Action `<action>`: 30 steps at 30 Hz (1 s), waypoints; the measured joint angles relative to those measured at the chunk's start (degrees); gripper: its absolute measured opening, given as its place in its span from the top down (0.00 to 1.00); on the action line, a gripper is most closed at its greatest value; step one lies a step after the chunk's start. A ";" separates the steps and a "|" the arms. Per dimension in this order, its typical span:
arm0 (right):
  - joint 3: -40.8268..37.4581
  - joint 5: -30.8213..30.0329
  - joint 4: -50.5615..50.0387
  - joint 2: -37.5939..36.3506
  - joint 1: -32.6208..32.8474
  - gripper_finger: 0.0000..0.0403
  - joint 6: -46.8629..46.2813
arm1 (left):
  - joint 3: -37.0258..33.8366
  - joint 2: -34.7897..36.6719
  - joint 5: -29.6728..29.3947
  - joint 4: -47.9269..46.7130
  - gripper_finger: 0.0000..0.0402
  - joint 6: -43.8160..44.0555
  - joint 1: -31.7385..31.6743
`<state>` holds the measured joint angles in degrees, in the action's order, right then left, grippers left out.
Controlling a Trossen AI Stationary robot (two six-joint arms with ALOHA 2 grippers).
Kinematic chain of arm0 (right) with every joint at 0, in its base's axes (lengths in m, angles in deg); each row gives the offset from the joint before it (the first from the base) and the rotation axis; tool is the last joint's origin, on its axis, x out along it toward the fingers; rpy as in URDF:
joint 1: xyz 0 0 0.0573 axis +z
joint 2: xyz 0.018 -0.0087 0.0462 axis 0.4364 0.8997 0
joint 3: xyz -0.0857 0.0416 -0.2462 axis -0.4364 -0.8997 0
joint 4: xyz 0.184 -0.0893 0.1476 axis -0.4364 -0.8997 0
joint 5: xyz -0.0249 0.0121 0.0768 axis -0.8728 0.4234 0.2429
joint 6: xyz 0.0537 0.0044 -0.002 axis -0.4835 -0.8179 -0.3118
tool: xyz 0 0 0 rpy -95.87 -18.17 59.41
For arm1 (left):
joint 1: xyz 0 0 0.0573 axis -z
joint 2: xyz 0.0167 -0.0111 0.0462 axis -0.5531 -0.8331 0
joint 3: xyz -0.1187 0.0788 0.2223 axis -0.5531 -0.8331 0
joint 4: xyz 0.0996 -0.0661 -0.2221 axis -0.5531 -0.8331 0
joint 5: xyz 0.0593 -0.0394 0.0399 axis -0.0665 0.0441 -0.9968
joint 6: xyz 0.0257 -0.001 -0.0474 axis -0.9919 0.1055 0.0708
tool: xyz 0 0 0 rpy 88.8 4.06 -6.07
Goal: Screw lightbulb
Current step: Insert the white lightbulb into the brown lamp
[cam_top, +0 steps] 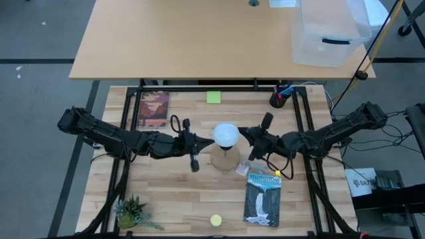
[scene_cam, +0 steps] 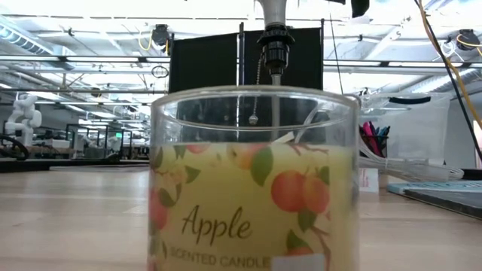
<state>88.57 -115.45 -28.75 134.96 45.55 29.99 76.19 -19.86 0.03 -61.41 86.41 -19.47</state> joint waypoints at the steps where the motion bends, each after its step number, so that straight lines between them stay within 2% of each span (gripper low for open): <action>1: 0.00 -0.35 -0.19 0.00 0.23 1.00 0.01 | 0.00 0.00 -0.68 -0.08 1.00 0.02 0.00; 7: 0.00 -0.49 -0.93 -0.07 1.39 1.00 -0.05 | -0.02 0.04 -3.99 -0.31 1.00 0.28 -0.02; 17: 0.00 1.28 -1.91 -0.05 2.00 1.00 -0.29 | -0.09 0.10 -5.14 -1.50 1.00 2.67 -1.74; 21: 0.02 4.41 -1.93 0.16 2.67 1.00 -0.27 | -0.07 -0.09 -4.18 -1.30 1.00 3.40 -2.98; 26: 0.04 4.40 -2.74 0.16 3.44 1.00 -0.64 | -0.05 -0.11 -2.80 -2.02 1.00 3.43 -4.07; 30: 0.04 3.57 -6.75 0.15 4.15 1.00 -7.12 | -0.04 -0.11 -2.89 -3.80 1.00 3.64 -4.11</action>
<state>88.61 -111.88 -35.51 135.11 49.69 22.87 76.14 -19.97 -2.86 -65.20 90.05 -23.59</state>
